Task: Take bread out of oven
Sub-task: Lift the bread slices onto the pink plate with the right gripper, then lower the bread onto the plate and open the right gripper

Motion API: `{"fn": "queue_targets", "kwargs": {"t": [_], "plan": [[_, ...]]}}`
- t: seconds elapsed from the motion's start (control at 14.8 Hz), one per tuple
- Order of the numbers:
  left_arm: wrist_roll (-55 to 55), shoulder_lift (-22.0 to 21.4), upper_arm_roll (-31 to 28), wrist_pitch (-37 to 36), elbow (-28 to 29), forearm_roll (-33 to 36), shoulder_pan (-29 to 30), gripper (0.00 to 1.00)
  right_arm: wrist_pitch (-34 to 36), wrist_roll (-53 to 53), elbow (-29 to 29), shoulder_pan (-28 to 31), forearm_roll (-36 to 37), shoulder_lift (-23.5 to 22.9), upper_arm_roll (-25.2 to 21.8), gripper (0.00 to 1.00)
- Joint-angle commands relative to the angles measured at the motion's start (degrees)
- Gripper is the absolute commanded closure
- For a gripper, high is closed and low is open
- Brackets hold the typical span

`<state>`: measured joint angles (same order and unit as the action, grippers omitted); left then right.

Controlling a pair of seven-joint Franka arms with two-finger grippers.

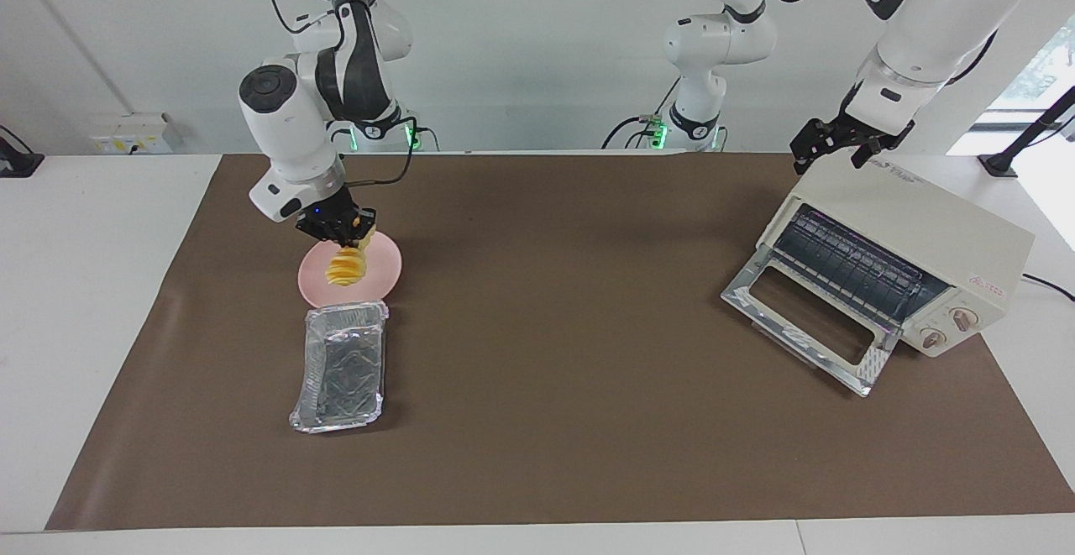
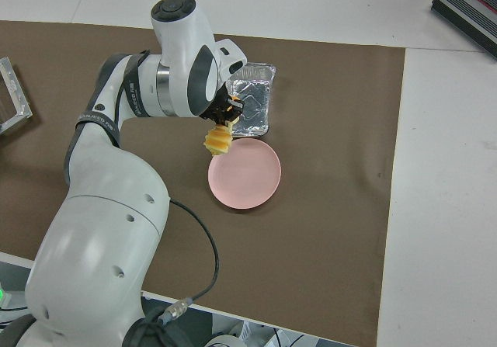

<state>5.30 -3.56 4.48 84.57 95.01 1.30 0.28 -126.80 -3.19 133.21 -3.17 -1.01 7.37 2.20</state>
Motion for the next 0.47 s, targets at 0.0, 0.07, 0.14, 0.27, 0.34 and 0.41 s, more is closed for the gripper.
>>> {"fn": "queue_targets", "kwargs": {"t": [0.0,0.07,0.14,0.27,0.34,0.41], "plan": [[0.2,-0.5,-0.2,-0.9,0.2,-0.4,0.1,0.00,-8.4,3.3,8.9,2.3,-1.0,3.4,0.3,1.00],[0.2,-0.5,-0.2,-0.9,0.2,-0.4,0.1,0.00,-10.6,3.3,9.4,2.3,-1.0,2.6,0.3,1.00],[0.2,-0.5,-0.2,-0.9,0.2,-0.4,0.1,0.00,-12.3,3.3,9.7,2.3,-1.0,1.3,0.3,1.00],[0.2,-0.5,-0.2,-0.9,0.2,-0.4,0.1,0.00,-14.6,3.1,10.2,2.2,-1.0,-0.1,0.3,1.00],[0.2,-0.5,-0.2,-0.9,0.2,-0.4,0.1,0.00,-15.7,3.0,10.5,2.1,-1.0,-0.6,0.3,1.00],[0.2,-0.5,-0.2,-0.9,0.2,-0.4,0.1,0.00,-16.4,3.1,10.7,1.9,-1.0,-1.0,0.3,1.00]]}}
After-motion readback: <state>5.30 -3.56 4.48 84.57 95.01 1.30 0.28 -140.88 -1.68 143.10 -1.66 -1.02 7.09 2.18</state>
